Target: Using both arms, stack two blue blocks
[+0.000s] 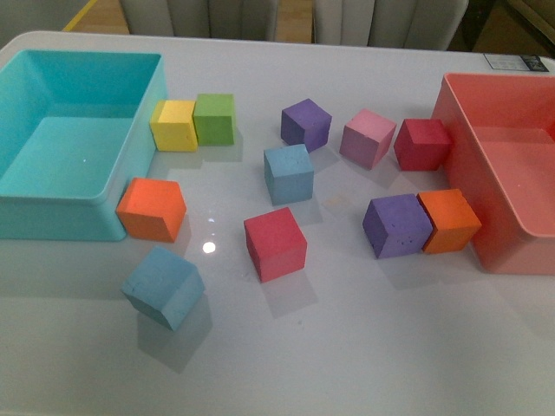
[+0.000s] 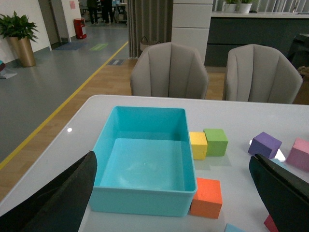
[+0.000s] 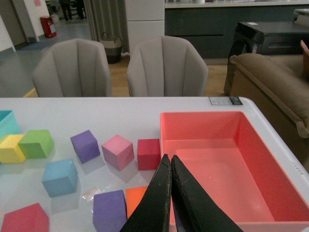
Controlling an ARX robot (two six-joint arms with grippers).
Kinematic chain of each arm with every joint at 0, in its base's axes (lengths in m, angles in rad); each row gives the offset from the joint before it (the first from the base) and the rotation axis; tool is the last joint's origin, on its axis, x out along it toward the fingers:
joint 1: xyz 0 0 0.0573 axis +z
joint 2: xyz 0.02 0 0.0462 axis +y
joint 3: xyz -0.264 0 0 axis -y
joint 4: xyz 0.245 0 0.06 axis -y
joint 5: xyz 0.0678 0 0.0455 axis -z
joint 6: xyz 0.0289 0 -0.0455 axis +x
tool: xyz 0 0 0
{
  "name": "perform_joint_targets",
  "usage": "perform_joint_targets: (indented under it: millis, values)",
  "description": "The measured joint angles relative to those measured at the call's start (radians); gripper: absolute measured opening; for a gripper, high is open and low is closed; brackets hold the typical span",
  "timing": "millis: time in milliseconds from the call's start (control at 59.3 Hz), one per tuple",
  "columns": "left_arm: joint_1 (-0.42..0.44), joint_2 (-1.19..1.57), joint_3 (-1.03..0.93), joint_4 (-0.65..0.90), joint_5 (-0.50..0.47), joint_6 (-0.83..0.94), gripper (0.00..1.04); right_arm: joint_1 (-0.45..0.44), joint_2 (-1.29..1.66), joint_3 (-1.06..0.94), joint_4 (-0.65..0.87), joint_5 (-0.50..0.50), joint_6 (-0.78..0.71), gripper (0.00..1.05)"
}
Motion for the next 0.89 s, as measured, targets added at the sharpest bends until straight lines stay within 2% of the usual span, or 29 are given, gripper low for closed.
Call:
perform_joint_targets:
  millis: [388,826,894]
  values:
    - [0.000,0.000,0.000,0.000,0.000,0.000,0.96,0.000,-0.206,0.000,-0.198,0.000,0.000,0.02]
    - [0.000,0.000,0.000,0.000,0.000,0.000,0.96,0.000,-0.351,0.000,-0.343,0.000,0.000,0.02]
    - [0.000,0.000,0.000,0.000,0.000,0.000,0.96,0.000,-0.443,0.000,-0.467,-0.002,0.000,0.02]
